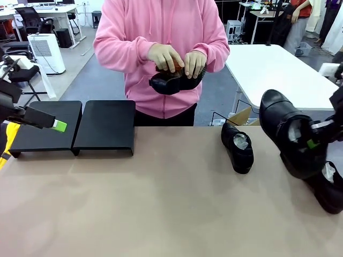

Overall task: Organize the shoes by placing them on the stand.
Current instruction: Pick up one Shoe and place it in the middle of the table.

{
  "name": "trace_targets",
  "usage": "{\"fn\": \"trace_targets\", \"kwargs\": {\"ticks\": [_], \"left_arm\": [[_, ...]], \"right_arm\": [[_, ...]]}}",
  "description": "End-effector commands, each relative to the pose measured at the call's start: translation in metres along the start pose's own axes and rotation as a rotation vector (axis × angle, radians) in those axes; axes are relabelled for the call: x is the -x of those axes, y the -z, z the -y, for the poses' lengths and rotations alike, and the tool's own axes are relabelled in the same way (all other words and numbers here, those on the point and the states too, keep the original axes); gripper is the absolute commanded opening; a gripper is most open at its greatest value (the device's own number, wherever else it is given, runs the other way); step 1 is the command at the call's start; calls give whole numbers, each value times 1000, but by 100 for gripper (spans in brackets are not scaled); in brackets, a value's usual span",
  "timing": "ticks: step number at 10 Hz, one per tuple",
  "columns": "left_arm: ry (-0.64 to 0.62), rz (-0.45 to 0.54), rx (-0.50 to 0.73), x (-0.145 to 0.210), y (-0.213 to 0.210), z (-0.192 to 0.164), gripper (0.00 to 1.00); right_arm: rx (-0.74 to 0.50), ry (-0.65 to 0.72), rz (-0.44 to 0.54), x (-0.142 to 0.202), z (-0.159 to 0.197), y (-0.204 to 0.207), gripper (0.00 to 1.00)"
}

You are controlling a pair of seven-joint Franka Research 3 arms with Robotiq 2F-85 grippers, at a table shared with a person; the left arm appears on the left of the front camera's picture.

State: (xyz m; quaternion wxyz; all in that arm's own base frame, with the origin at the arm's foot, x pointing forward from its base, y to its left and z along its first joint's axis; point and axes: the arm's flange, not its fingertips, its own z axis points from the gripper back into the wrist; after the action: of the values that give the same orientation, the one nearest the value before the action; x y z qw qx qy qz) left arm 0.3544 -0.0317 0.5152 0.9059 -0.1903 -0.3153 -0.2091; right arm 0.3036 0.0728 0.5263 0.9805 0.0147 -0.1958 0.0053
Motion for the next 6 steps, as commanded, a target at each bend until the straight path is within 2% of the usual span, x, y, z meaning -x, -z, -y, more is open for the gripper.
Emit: {"fn": "trace_targets", "kwargs": {"ticks": [1,3,6], "left_arm": [[12,1,10,0,-2,-2,100],[12,1,10,0,-2,-2,100],[12,1,10,0,-2,-2,100]], "right_arm": [[-4,74,0,16,-66,-21,0],[-77,116,-75,48,-121,-14,0],[-234,70,-144,84,-208,28,0]]}}
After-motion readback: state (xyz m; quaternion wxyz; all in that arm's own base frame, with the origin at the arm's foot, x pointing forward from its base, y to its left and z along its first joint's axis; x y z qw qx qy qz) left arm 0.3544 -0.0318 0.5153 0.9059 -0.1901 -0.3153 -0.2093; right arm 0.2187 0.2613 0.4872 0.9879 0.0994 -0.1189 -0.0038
